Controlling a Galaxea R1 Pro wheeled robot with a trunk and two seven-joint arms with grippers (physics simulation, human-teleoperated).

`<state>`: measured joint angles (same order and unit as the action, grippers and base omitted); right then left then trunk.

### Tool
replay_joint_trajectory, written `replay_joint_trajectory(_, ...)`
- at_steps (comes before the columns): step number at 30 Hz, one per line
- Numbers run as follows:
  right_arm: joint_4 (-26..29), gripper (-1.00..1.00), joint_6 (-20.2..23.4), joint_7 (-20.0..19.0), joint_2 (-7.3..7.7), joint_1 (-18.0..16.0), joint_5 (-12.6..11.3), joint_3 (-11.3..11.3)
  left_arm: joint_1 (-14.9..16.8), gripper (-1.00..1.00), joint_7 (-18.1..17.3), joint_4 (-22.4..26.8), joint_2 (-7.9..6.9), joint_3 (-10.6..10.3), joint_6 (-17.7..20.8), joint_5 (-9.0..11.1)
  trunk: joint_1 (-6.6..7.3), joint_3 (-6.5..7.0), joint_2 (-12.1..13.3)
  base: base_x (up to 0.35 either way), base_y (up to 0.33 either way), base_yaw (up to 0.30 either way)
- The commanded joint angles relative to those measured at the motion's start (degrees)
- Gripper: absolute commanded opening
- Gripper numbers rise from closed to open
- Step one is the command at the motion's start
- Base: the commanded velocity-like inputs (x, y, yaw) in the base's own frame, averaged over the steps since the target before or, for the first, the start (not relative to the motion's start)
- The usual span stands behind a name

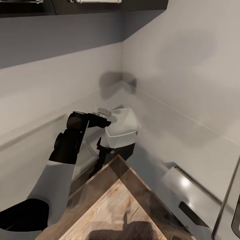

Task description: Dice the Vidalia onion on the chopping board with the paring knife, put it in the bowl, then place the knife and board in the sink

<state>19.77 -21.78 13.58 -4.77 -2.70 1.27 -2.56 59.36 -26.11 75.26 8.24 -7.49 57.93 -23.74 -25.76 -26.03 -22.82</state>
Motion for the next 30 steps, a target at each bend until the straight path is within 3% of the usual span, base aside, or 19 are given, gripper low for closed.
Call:
replay_joint_trajectory(1, -0.03, 1.0, -0.08, 0.48, 0.02, -0.03, 0.13, -0.26, 0.05, 1.0, -0.52, 0.02, 0.03, -0.01, 0.16, -0.6, -0.03, -0.15, -0.1, 0.0, 0.0, 0.0)
replay_joint_trajectory(30, -0.02, 1.0, -0.11, 0.48, 0.02, -0.03, 0.13, -0.26, 0.05, 1.0, -0.7, -1.84, 0.19, -0.07, 0.16, -0.42, -0.03, -2.02, -0.1, 0.0, 0.0, 0.0)
